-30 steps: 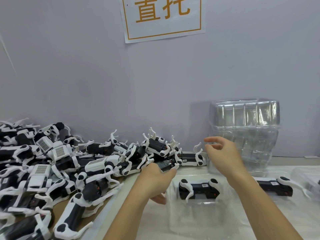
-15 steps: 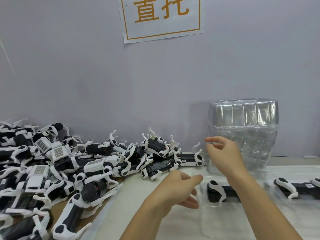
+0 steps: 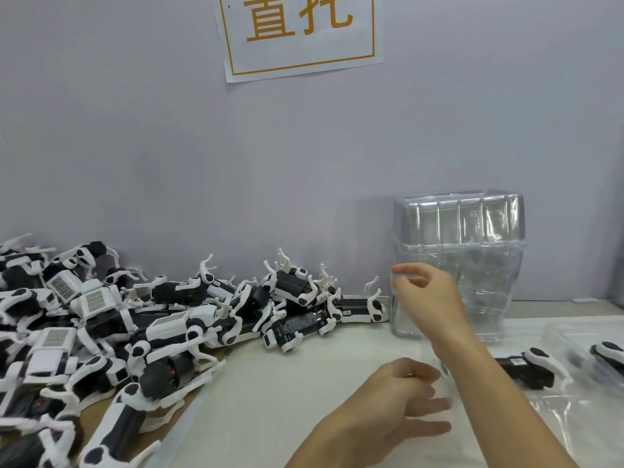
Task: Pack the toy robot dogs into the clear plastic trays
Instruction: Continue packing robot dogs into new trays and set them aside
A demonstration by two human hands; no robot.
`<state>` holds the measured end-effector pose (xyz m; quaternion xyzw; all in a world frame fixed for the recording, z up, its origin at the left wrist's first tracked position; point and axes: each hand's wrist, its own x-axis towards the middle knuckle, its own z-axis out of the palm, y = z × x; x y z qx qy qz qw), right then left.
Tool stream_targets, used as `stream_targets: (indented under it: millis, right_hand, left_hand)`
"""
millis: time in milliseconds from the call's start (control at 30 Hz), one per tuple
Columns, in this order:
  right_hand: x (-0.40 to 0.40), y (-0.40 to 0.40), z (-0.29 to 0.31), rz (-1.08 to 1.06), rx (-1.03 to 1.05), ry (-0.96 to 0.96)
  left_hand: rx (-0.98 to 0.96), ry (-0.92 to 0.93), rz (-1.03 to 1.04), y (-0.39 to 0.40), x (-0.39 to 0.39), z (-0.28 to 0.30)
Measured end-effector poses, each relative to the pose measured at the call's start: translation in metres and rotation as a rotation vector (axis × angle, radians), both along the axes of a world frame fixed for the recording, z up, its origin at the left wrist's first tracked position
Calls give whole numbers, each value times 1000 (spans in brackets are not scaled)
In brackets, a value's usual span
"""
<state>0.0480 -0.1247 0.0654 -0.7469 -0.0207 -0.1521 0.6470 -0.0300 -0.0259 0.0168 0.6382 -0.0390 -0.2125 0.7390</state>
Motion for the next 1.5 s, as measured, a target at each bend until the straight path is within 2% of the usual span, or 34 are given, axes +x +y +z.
stream_targets:
  millis: [100,200,333,533,600,633,733,800,867,933,1200,1333,1500]
  right_hand:
    - [1,0,-1,7,1,-3]
    - [0,1,-1,6,-10,-12]
    - [-3,-3,11,-36,-14,-85]
    - [14,-18,67,-237,-142,-366]
    - [30,-19,90,-267,-319,-422]
    - [40,-19,100,-278,-474,-405]
    - [67,-30,120,-290,-1037,-136]
    - [79,-41,124,-175,-1188,-12]
    - [88,-53,128,-39,-1152,-9]
    - [90,-60,134,2,-1128,-56]
    - [98,-72,145,-86,-949,-296]
    - [98,-66,137,-172,-728,-458]
    - [89,-49,140,-240,-558,-625]
  left_hand:
    - [-3,-22,-35,1,3,-4]
    - [69,-88,27,6,7,-7]
    - [151,-193,253,23,15,-13]
    - [252,-302,595,54,30,-22]
    - [255,-308,635,58,33,-24]
    - [265,-311,641,59,33,-25]
    - [305,-309,623,59,35,-27]
    - [335,-312,596,57,35,-28]
    - [354,-313,579,57,35,-28]
    - [360,-311,574,57,34,-28]
    - [384,-318,558,57,31,-24]
    - [390,-327,568,58,31,-25]
    - [378,-350,582,58,32,-25]
